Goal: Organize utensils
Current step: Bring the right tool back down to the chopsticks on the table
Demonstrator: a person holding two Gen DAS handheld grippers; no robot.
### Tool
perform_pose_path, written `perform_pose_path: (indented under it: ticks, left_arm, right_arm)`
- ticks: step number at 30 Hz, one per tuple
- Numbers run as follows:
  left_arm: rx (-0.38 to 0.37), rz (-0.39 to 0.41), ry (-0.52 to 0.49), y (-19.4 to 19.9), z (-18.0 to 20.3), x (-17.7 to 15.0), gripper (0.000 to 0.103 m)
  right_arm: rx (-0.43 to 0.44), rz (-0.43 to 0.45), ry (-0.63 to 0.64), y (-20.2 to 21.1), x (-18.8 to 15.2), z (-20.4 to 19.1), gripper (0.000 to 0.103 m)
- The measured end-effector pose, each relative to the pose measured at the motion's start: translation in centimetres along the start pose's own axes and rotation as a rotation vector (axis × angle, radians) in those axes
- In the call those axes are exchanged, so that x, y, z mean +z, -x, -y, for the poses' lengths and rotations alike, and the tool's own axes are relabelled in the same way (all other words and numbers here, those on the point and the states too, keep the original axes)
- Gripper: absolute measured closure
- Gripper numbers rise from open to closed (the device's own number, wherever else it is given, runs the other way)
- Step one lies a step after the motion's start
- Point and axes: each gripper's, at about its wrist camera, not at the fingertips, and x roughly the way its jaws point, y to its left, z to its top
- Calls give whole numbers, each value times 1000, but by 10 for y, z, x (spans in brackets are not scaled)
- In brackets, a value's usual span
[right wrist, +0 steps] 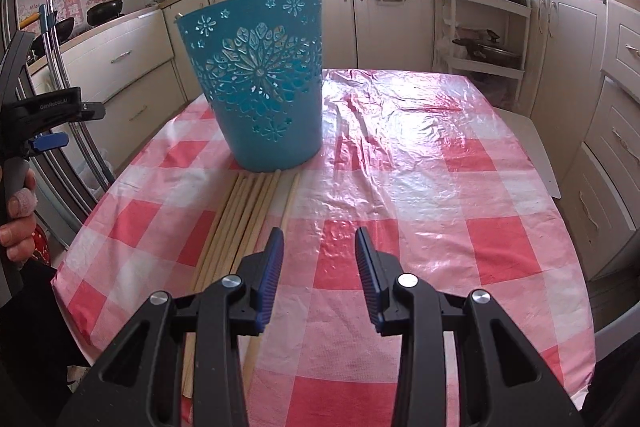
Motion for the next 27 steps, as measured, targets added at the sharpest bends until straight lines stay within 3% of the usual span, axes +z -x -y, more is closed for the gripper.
perform_pose_path:
  ticks: [12,20,27]
  left_arm:
    - [13,-24,0,-6,-2,-2,17]
    - [19,-39,-7,-11,0,-3,17]
    - [18,-43,-15,-12,2,-4,17]
  right_arm:
    - [18,-6,-2,-1,7,-3,66]
    - [43,-89,13,-18,12,-12,66]
    - [12,-139,38,-36,16,-22,66]
